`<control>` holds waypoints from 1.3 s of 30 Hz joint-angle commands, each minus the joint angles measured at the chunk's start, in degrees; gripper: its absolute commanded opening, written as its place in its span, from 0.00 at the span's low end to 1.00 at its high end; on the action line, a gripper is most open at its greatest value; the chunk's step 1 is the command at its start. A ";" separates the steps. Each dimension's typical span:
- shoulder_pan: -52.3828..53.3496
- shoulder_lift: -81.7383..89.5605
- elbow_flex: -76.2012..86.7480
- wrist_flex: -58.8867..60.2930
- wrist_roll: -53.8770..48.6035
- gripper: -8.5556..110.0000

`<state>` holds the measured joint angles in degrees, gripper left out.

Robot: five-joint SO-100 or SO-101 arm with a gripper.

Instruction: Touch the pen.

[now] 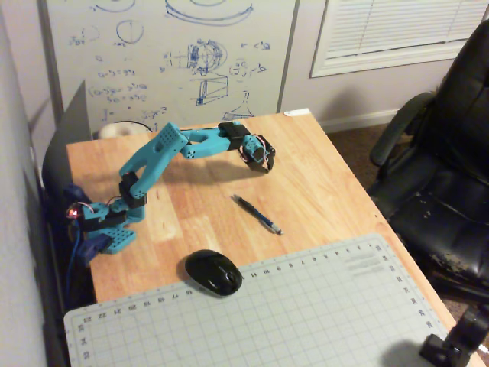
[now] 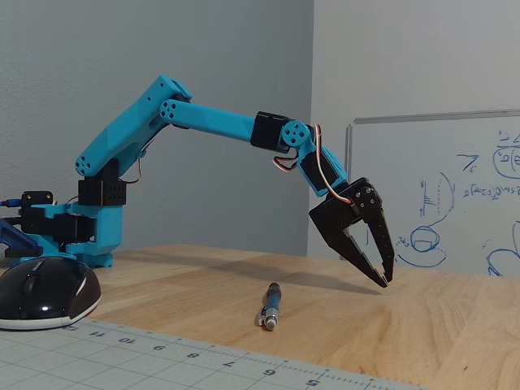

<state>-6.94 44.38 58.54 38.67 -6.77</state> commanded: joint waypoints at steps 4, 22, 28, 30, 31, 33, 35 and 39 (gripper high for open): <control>6.68 147.13 121.38 27.16 0.88 0.08; 6.68 147.13 121.38 27.16 0.18 0.08; 6.68 147.13 121.38 27.07 0.09 0.08; 6.68 147.13 121.38 27.07 0.09 0.08; 6.68 147.13 121.38 27.07 0.09 0.08; 6.68 147.13 121.38 27.07 0.09 0.08; 6.68 147.13 121.38 26.81 0.09 0.08; 6.94 147.22 120.32 26.28 0.09 0.08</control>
<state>-0.35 190.28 180.62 66.01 -6.42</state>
